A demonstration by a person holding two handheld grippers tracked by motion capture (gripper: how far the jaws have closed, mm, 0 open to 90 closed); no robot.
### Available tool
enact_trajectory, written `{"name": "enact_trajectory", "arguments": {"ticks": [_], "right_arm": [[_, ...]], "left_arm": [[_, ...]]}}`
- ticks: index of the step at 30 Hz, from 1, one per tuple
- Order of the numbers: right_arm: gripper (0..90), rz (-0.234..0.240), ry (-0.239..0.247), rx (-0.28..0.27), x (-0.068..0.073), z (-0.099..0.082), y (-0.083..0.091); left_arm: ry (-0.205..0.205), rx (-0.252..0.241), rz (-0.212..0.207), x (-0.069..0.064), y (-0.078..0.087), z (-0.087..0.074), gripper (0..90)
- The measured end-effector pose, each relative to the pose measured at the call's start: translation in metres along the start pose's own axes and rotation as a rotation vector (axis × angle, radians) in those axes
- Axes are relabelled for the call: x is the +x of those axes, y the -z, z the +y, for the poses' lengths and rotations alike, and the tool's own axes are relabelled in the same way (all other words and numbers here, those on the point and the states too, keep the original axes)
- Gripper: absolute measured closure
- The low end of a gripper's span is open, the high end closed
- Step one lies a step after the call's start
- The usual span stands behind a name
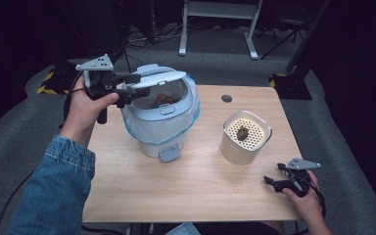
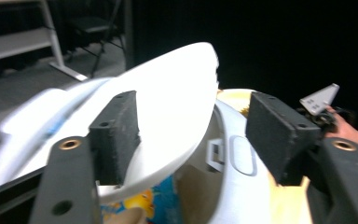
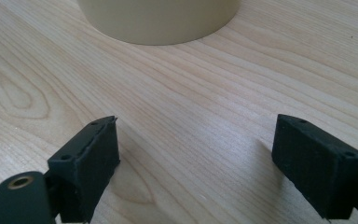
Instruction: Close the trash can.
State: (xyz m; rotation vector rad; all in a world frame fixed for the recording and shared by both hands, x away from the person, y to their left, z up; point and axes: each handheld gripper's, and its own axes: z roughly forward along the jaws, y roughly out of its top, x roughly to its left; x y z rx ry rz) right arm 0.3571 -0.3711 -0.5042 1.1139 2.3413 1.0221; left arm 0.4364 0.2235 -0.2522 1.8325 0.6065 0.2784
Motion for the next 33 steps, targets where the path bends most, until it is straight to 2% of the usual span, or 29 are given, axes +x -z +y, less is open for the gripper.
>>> {"name": "enact_trajectory", "arguments": {"ticks": [5,11,21,24,26,29,33], "right_arm": [[14.9,0.000,0.000,0.000,0.000,0.000,0.000],[14.9,-0.001,-0.001,0.000,0.000,0.000,0.000],[14.9,-0.001,-0.001,0.000,0.000,0.000,0.000],[14.9,-0.001,-0.001,0.000,0.000,0.000,0.000],[14.9,-0.001,-0.001,0.000,0.000,0.000,0.000],[14.9,-0.001,-0.001,0.000,0.000,0.000,0.000],[14.9,-0.001,-0.001,0.000,0.000,0.000,0.000]], "left_arm": [[-0.005,0.075,-0.030,-0.005,-0.010,-0.005,45.1],[0.016,0.087,-0.039,-0.004,-0.022,-0.009,48.5],[0.013,0.111,0.085,0.002,-0.038,-0.012,46.7],[-0.003,0.118,0.113,0.001,-0.039,-0.012,46.2],[-0.038,0.129,0.141,-0.002,-0.040,-0.011,46.2],[-0.034,0.134,0.159,-0.005,-0.041,-0.011,45.9],[-0.039,0.133,0.159,-0.005,-0.042,-0.011,46.4]]}}
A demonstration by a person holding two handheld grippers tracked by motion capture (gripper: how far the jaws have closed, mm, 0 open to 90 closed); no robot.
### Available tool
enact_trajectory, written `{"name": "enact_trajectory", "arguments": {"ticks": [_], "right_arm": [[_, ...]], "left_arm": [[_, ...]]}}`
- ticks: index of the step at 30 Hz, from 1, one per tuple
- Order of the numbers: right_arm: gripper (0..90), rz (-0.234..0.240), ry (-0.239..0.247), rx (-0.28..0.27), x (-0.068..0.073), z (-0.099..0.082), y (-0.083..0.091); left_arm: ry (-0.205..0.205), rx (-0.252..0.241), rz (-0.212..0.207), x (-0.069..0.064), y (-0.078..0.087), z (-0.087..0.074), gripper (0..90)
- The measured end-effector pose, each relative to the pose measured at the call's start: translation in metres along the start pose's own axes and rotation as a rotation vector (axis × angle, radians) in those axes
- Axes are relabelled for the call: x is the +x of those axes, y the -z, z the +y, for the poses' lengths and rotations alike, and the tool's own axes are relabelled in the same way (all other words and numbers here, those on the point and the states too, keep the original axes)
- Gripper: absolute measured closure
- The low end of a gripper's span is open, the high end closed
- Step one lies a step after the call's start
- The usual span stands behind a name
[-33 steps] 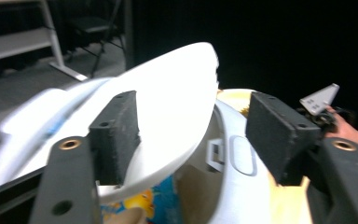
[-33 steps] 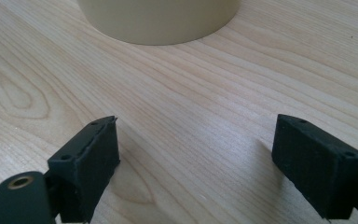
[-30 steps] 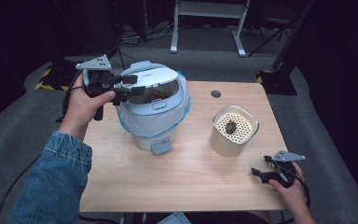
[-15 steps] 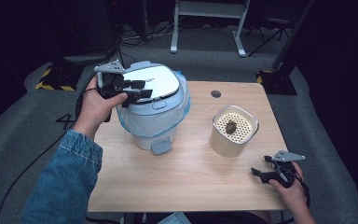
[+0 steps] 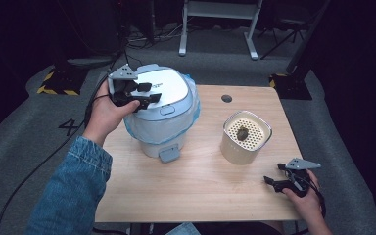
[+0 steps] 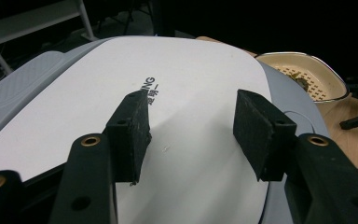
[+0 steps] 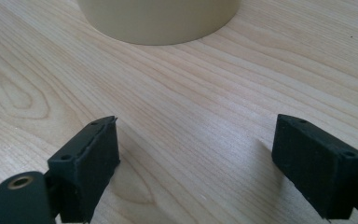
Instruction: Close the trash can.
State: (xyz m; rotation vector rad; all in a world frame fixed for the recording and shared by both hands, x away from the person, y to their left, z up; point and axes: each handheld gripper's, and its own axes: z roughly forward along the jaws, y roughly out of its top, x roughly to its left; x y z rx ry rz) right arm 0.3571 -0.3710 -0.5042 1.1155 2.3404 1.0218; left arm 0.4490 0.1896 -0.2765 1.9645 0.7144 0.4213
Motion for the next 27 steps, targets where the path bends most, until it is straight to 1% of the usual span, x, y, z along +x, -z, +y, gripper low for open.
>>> {"name": "enact_trajectory", "arguments": {"ticks": [1,3,6,7,8,11,14,15,17,19,21,22,23,24,27], "right_arm": [[14.9,0.000,0.000,0.000,0.000,0.000,0.000],[14.9,0.000,0.000,0.000,0.000,0.000,0.000],[14.9,0.000,0.000,0.000,0.000,0.000,0.000],[14.9,0.000,0.001,0.000,0.000,0.000,0.000],[14.9,0.000,0.000,0.000,0.000,0.000,0.000],[14.9,0.000,0.000,0.000,0.000,0.000,0.000],[14.9,0.000,0.000,0.000,0.000,0.000,0.000],[14.9,0.000,0.000,0.000,0.000,0.000,0.000],[14.9,0.000,0.000,0.000,0.000,0.000,0.000],[14.9,0.000,0.000,0.000,0.000,0.000,0.000],[14.9,0.000,0.000,0.000,0.000,0.000,0.000],[14.9,0.000,0.000,0.000,0.000,0.000,0.000],[14.9,0.000,0.000,0.000,0.000,0.000,0.000],[14.9,0.000,0.000,0.000,0.000,0.000,0.000],[14.9,0.001,0.000,0.000,0.000,0.000,0.000]], "left_arm": [[0.005,0.004,0.004,-0.001,0.000,0.001,46.5],[-0.004,0.026,0.012,-0.003,0.000,0.003,47.5],[-0.028,0.050,0.031,-0.006,0.000,0.006,49.2],[-0.042,0.065,0.037,-0.006,-0.001,0.006,51.7],[-0.036,0.064,0.036,-0.006,-0.001,0.005,51.8],[-0.035,0.069,0.048,-0.008,-0.001,0.006,51.8],[-0.016,0.059,0.045,-0.007,-0.001,0.005,51.6],[-0.008,0.053,0.049,-0.007,-0.001,0.005,50.7],[-0.001,0.049,0.049,-0.005,-0.001,0.004,40.7],[0.012,0.042,0.058,-0.004,-0.001,0.003,35.5],[0.032,0.023,0.044,-0.005,0.001,0.001,32.7],[0.034,0.015,0.032,-0.006,0.003,0.001,32.3],[0.029,0.000,0.020,-0.008,0.006,0.001,31.5],[0.013,-0.015,0.011,-0.011,0.009,0.001,30.7],[-0.010,-0.046,-0.032,-0.024,0.020,0.002,30.0]]}}
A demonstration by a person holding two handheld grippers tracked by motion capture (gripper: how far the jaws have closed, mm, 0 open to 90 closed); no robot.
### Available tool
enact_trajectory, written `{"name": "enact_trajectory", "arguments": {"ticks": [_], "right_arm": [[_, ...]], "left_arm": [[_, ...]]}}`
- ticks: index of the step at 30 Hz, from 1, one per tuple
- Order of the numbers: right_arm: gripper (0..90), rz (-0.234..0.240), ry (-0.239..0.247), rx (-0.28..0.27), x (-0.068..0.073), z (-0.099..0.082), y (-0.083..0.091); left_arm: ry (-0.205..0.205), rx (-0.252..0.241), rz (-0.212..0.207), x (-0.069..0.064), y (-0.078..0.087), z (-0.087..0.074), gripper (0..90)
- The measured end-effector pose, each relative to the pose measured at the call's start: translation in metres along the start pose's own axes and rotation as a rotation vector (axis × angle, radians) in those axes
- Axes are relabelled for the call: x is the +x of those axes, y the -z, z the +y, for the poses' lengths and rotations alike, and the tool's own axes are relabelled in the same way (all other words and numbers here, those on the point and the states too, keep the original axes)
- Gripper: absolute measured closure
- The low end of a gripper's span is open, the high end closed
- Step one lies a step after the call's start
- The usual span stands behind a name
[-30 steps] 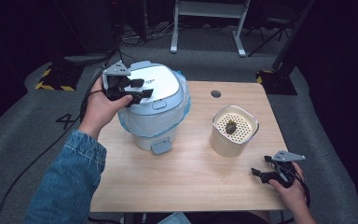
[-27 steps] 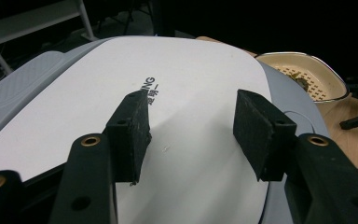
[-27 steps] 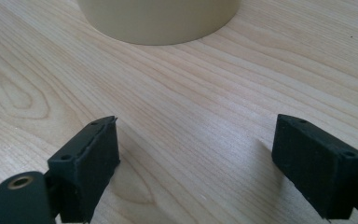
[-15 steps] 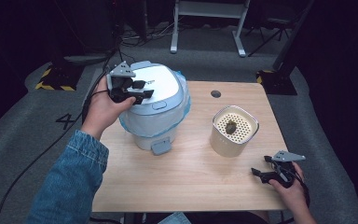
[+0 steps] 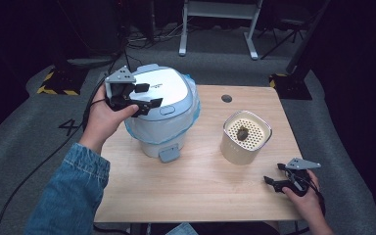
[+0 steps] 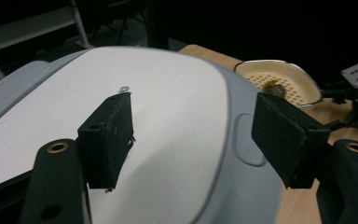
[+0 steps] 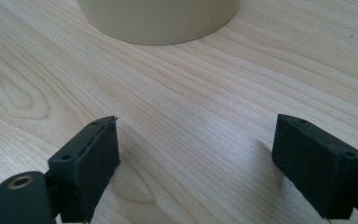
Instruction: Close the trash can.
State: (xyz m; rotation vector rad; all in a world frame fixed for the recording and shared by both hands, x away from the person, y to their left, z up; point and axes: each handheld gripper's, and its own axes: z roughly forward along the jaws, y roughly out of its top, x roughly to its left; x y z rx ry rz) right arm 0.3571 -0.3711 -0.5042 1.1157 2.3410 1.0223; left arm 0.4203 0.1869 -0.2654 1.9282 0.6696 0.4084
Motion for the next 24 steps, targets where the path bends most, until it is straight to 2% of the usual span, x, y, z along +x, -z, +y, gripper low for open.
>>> {"name": "enact_trajectory", "arguments": {"ticks": [4,7,12,17,20,24], "right_arm": [[14.9,0.000,0.000,0.000,0.000,0.000,0.000],[14.9,0.000,0.000,0.000,0.000,0.000,0.000],[14.9,-0.001,0.000,0.001,0.000,0.000,0.000],[14.8,-0.012,-0.009,0.000,0.001,0.000,0.000],[14.6,-0.019,-0.015,0.000,0.002,0.001,-0.001],[14.6,-0.022,-0.019,0.000,0.003,0.001,-0.002]], "left_arm": [[-0.015,-0.030,-0.037,-0.017,0.013,-0.001,29.2],[-0.038,-0.027,-0.049,-0.030,0.022,-0.004,27.8],[-0.047,-0.024,-0.059,-0.050,0.034,-0.015,26.3],[-0.044,-0.005,-0.057,-0.061,0.041,-0.030,25.9],[-0.056,0.015,-0.027,-0.066,0.041,-0.041,24.2],[-0.051,0.033,-0.025,-0.072,0.038,-0.057,23.7]]}}
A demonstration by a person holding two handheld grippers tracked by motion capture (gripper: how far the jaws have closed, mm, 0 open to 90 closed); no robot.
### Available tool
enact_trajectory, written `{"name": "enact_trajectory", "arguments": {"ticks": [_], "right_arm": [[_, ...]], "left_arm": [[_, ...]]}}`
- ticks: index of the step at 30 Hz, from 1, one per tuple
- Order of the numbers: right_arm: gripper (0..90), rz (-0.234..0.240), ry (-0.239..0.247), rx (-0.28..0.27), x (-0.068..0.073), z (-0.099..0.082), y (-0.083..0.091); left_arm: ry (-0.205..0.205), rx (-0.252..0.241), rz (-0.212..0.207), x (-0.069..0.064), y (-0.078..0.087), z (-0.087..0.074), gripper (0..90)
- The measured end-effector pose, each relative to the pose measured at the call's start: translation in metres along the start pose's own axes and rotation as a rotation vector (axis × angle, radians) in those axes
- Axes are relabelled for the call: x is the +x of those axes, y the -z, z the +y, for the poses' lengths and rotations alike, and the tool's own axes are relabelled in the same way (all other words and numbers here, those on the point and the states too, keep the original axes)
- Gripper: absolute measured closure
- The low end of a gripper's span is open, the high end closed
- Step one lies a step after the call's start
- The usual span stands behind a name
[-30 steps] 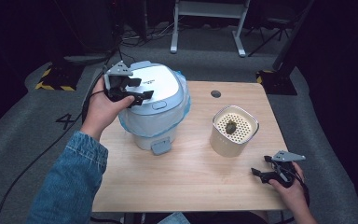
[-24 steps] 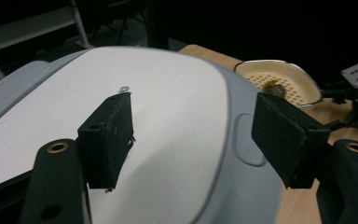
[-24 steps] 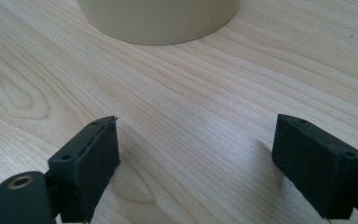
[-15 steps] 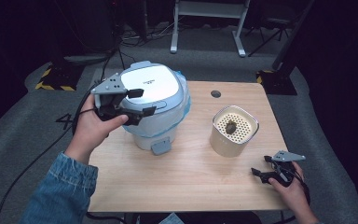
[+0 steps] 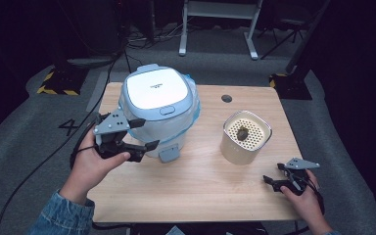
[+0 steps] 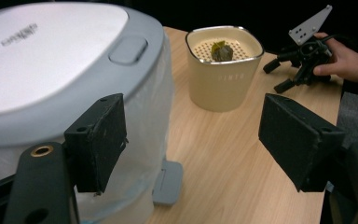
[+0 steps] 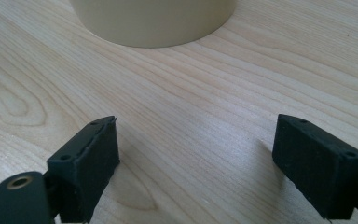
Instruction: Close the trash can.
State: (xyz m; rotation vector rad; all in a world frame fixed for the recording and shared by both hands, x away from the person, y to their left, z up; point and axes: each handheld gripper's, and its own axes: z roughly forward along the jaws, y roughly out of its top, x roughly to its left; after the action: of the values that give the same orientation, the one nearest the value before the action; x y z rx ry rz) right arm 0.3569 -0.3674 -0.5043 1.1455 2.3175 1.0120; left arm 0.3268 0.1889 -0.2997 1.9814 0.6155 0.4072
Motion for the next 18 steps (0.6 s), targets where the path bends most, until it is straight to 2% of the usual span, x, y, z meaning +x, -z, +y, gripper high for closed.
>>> {"name": "enact_trajectory", "arguments": {"ticks": [13,18], "right_arm": [[14.6,0.000,0.000,0.000,0.000,0.000,0.000],[14.6,0.000,0.000,0.000,0.000,0.000,0.000]], "left_arm": [[0.048,0.031,0.023,-0.001,-0.008,-0.050,23.1],[0.040,0.059,0.036,0.001,-0.012,-0.067,23.2]]}}
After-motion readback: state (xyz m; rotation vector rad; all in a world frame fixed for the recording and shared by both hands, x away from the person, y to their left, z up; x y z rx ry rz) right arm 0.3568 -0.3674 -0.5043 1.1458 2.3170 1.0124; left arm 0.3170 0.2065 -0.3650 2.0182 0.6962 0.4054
